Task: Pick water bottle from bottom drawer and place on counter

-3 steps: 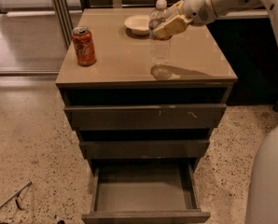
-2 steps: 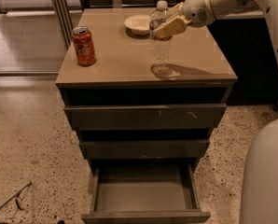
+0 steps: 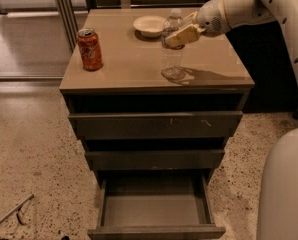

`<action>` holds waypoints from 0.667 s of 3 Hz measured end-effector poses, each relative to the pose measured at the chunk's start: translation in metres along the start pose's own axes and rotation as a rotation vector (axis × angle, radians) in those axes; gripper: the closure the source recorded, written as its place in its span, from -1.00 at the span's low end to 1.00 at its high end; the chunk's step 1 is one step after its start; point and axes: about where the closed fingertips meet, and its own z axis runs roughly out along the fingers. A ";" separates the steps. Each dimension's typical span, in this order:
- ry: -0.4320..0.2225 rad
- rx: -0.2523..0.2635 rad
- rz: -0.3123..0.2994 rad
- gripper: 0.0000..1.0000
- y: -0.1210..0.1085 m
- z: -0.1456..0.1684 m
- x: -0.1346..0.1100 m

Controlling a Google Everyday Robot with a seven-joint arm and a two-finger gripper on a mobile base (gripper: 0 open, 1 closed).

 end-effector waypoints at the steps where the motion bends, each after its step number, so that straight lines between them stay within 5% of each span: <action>1: 0.006 -0.008 -0.005 1.00 0.003 0.003 0.004; 2: 0.006 -0.009 -0.005 0.62 0.003 0.003 0.004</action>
Offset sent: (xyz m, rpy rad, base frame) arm -0.0021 0.0008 -0.0044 -0.0051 0.0018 0.0080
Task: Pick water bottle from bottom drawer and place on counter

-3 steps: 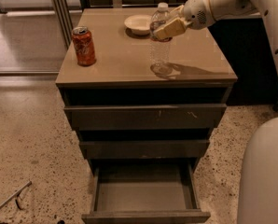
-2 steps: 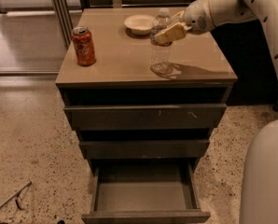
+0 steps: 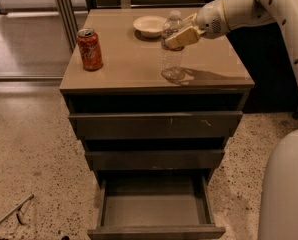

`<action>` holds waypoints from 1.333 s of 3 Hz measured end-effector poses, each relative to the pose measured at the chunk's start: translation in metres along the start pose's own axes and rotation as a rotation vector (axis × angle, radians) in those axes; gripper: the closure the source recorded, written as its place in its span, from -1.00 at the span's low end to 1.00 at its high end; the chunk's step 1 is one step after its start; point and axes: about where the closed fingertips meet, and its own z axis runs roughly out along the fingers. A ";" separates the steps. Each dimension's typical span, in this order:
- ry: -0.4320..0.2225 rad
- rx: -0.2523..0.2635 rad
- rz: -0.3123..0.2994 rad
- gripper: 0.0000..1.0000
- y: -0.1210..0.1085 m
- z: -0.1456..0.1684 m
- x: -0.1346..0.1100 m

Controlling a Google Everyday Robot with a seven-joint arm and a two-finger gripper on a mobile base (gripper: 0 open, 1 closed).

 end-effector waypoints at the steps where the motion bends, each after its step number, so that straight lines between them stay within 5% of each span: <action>1: 0.000 0.000 0.000 0.16 0.000 0.000 0.000; 3: 0.000 0.000 0.000 -0.74 0.000 0.000 0.000; 4: 0.000 0.000 0.000 -1.00 0.000 0.000 0.000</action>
Offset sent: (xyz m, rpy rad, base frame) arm 0.0000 0.0000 0.0000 0.0000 0.0000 0.0000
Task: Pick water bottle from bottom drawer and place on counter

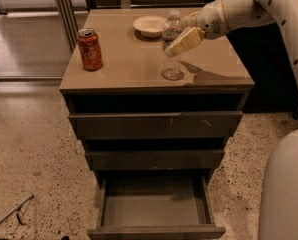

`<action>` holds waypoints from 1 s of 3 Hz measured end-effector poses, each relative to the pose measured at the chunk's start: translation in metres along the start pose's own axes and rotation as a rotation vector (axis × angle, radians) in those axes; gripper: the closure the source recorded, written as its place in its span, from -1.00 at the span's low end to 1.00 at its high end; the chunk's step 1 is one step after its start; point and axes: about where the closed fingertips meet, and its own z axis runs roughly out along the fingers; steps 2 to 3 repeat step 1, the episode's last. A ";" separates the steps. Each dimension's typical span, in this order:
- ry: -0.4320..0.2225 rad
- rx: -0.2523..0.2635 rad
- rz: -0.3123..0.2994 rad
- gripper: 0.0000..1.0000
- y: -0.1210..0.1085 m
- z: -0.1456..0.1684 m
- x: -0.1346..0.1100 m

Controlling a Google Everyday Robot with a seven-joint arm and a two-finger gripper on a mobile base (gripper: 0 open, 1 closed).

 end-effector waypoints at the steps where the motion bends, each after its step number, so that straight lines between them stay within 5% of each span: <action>1: 0.000 0.000 0.000 -1.00 0.000 0.000 0.000; 3: 0.000 0.000 0.000 -1.00 0.000 0.000 0.000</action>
Offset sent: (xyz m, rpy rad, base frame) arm 0.0000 0.0000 0.0000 0.0000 0.0000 0.0000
